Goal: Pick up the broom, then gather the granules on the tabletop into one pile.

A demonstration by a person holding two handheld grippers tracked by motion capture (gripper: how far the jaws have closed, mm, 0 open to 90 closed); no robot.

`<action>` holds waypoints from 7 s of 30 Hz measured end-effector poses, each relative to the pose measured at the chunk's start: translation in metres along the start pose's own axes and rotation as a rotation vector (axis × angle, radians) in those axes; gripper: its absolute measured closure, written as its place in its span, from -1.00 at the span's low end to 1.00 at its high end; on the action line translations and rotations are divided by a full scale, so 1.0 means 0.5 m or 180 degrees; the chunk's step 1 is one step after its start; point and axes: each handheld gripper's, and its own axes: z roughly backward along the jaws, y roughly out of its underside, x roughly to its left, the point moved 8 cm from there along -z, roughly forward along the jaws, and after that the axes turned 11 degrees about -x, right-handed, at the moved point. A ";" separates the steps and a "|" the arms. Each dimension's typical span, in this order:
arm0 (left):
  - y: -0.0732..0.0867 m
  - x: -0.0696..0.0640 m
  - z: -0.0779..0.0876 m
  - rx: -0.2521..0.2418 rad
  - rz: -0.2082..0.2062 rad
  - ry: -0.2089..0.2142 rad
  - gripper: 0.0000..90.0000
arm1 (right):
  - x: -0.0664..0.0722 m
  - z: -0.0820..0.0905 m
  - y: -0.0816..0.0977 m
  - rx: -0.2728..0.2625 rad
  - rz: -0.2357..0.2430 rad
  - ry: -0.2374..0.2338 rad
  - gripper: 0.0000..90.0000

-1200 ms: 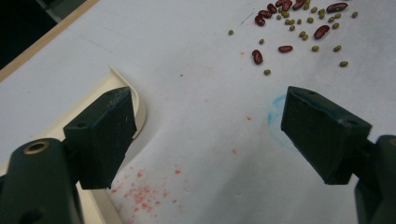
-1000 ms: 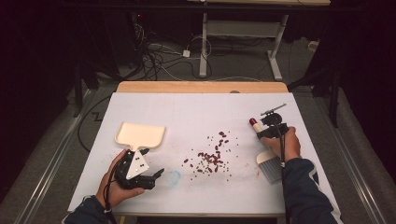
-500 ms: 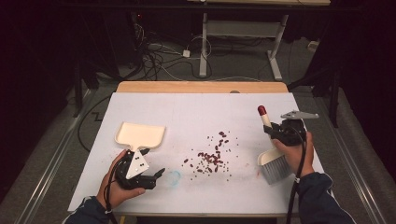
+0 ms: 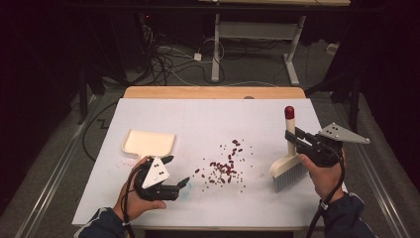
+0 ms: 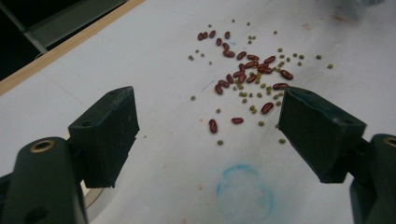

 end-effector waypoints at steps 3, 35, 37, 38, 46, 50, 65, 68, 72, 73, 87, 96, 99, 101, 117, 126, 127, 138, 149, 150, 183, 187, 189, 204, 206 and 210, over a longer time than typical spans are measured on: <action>-0.022 -0.017 -0.014 -0.0020 -0.0028 0.0048 -0.55 | 0.012 0.005 -0.013 -0.0121 0.0020 -0.0006 0.56; -0.181 -0.158 -0.218 -0.0402 0.0129 0.0734 0.31 | 0.230 -0.034 -0.065 -0.0606 0.0325 -0.0215 0.55; -0.180 -0.154 -0.215 -0.0376 0.0089 0.0726 0.34 | 0.232 -0.032 -0.065 -0.0608 0.0332 -0.0232 0.55; -0.180 -0.152 -0.212 -0.0361 0.0097 0.0742 0.36 | 0.232 -0.030 -0.065 -0.0612 0.0349 -0.0270 0.55; -0.168 -0.122 -0.177 -0.0187 -0.0051 0.0967 0.46 | 0.227 -0.011 -0.068 -0.0481 0.0533 -0.0935 0.33; -0.162 -0.127 -0.156 -0.0131 -0.0240 0.1119 0.46 | 0.229 -0.001 -0.065 -0.0423 0.0645 -0.1194 0.19; -0.125 -0.135 -0.088 -0.0082 -0.0337 0.1542 0.46 | 0.276 -0.016 0.082 0.0723 0.1104 -0.2332 -0.09; -0.123 -0.144 -0.083 -0.0085 -0.0380 0.1651 0.45 | 0.293 -0.024 0.109 0.0859 0.1123 -0.2508 0.09; -0.118 -0.152 -0.084 -0.0046 -0.0423 0.1751 0.45 | 0.309 -0.025 0.127 0.0919 0.1127 -0.2754 0.32; -0.118 -0.151 -0.084 -0.0055 -0.0393 0.1774 0.43 | 0.308 -0.023 0.128 0.0921 0.1091 -0.2786 0.37; -0.109 -0.076 -0.067 -0.0189 -0.0522 0.0858 -0.32 | 0.284 -0.030 0.105 0.0837 0.1036 -0.2370 0.49; -0.030 0.028 -0.009 -0.0093 -0.0295 0.0105 -0.57 | 0.213 -0.044 0.076 0.0749 0.0882 -0.1786 0.49; 0.001 0.049 0.012 -0.0036 -0.0250 -0.0062 -0.57 | 0.189 -0.047 0.069 0.0732 0.0852 -0.1625 0.49; 0.019 0.060 0.026 -0.0013 -0.0209 -0.0156 -0.57 | 0.163 -0.051 0.061 0.0693 0.0852 -0.1433 0.49; 0.100 0.072 0.065 0.0230 -0.0098 -0.0328 -0.59 | 0.066 -0.068 0.046 0.0582 0.0820 -0.0794 0.49; 0.105 0.069 0.067 0.0257 -0.0107 -0.0331 -0.59 | 0.038 -0.077 0.049 0.0562 0.0810 -0.0595 0.50; 0.105 0.069 0.066 0.0256 -0.0099 -0.0324 -0.59 | 0.036 -0.078 0.049 0.0557 0.0809 -0.0564 0.50; 0.112 0.066 0.062 0.0303 -0.0072 -0.0306 -0.59 | 0.001 -0.139 0.075 0.0642 0.0876 -0.0295 0.50; 0.114 0.061 0.055 0.0361 -0.0093 -0.0268 -0.59 | 0.027 -0.220 0.114 0.0863 0.1231 -0.0175 0.50; 0.114 0.061 0.056 0.0352 -0.0103 -0.0270 -0.59 | 0.032 -0.227 0.119 0.0894 0.1284 -0.0169 0.50; 0.114 0.053 0.055 0.0404 -0.0173 -0.0212 -0.59 | 0.229 -0.182 0.173 0.0962 0.1716 -0.1261 0.49; 0.115 0.053 0.055 0.0414 -0.0177 -0.0206 -0.59 | 0.241 -0.167 0.175 0.0965 0.1762 -0.1351 0.49; 0.115 0.052 0.055 0.0415 -0.0181 -0.0204 -0.59 | 0.244 -0.162 0.174 0.0956 0.1764 -0.1364 0.49; 0.113 0.054 0.056 0.0418 -0.0223 -0.0247 -0.59 | 0.229 -0.137 0.096 0.0620 0.1434 -0.1267 0.50; 0.111 0.056 0.058 0.0399 -0.0218 -0.0266 -0.59 | 0.238 -0.129 0.086 0.0582 0.1335 -0.1315 0.50; 0.104 0.067 0.067 0.0348 -0.0218 -0.0333 -0.60 | 0.277 -0.114 0.079 0.0585 0.1167 -0.1467 0.50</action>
